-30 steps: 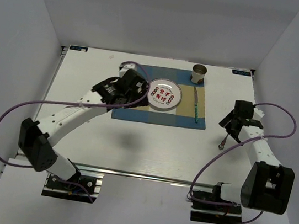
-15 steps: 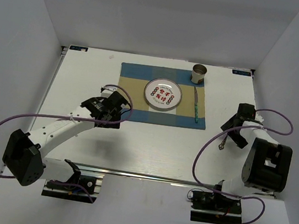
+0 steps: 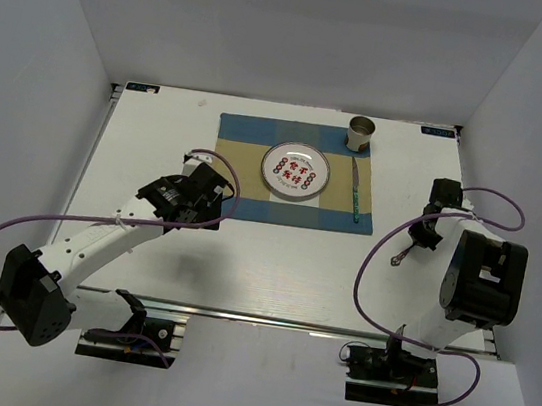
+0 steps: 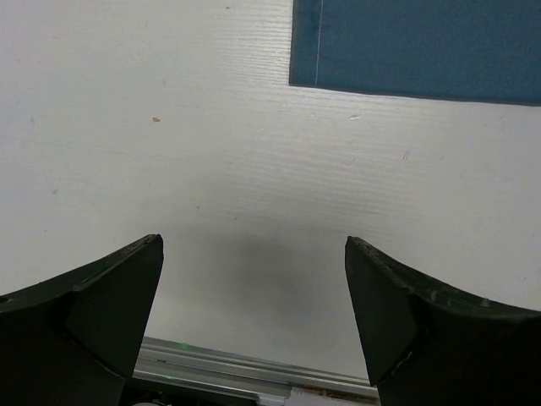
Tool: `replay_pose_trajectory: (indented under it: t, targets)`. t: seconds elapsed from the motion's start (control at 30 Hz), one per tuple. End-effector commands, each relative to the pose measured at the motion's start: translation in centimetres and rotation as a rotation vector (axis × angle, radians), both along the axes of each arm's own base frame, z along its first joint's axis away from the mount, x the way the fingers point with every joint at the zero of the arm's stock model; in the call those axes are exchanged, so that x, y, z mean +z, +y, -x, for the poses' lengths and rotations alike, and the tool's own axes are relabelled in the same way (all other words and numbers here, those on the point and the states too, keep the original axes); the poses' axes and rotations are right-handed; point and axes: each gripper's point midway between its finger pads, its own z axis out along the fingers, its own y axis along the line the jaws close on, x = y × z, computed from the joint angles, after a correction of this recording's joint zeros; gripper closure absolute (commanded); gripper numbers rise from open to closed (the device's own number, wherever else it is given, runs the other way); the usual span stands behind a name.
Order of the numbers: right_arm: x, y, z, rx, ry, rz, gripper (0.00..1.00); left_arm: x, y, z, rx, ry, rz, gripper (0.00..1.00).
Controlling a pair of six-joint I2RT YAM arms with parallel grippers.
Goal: Set the dinner table for one person
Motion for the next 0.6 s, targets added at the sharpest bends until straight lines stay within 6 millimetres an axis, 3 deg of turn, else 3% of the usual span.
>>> replay_pose_trajectory:
  t: [0.0, 0.13, 0.23, 0.27, 0.3, 0.33, 0.37, 0.4, 0.43, 0.47, 0.5, 0.53, 0.57]
  targets:
    - [-2.2, 1.1, 1.6, 0.035, 0.08, -0.05, 1.0, 0.4, -0.2, 0.0, -0.015, -0.019, 0.017, 0.02]
    - [0.5, 1.1, 1.0, 0.033, 0.018, -0.017, 1.0, 0.7, 0.4, 0.0, 0.009, -0.033, 0.0, 0.02]
    - [5.3, 3.8, -1.1, 0.117, -0.15, -0.033, 1.0, 1.7, 1.8, -0.3, 0.106, -0.083, -0.021, 0.02]
    - [7.1, 7.4, -2.3, 0.215, -0.197, -0.042, 1.0, 2.4, 2.2, -0.4, 0.129, -0.109, -0.016, 0.02]
    - [8.1, 9.0, -2.9, 0.25, -0.213, -0.053, 1.0, 3.1, 3.0, -0.2, 0.161, -0.137, -0.033, 0.02]
    - [8.0, 11.7, -2.9, 0.306, -0.182, -0.068, 1.0, 3.6, 3.3, -0.2, 0.205, -0.16, -0.019, 0.02]
    - [10.3, 15.2, -4.4, 0.38, -0.231, -0.07, 1.0, 4.3, 3.7, -0.1, 0.23, -0.184, -0.012, 0.02]
    - [11.2, 18.7, -4.4, 0.45, -0.244, -0.08, 1.0, 5.2, 4.5, 0.2, 0.257, -0.221, -0.008, 0.02]
    - [10.5, 20.8, -4.8, 0.472, -0.222, -0.094, 1.0, 5.8, 4.8, 0.4, 0.286, -0.25, 0.016, 0.02]
    - [12.8, 24.9, -5.8, 0.542, -0.278, -0.133, 1.0, 6.0, 5.0, 0.5, 0.294, -0.265, 0.026, 0.02]
    - [11.8, 28.4, -5.5, 0.603, -0.251, -0.156, 1.0, 6.5, 4.9, 0.4, 0.292, -0.293, 0.055, 0.02]
    - [12.3, 30.4, -6.0, 0.618, -0.263, -0.18, 1.0, 7.1, 4.8, 0.6, 0.26, -0.318, 0.084, 0.02]
    - [15.2, 35.4, -5.9, 0.704, -0.323, -0.242, 1.0, 7.3, 4.4, 0.5, 0.235, -0.333, 0.107, 0.02]
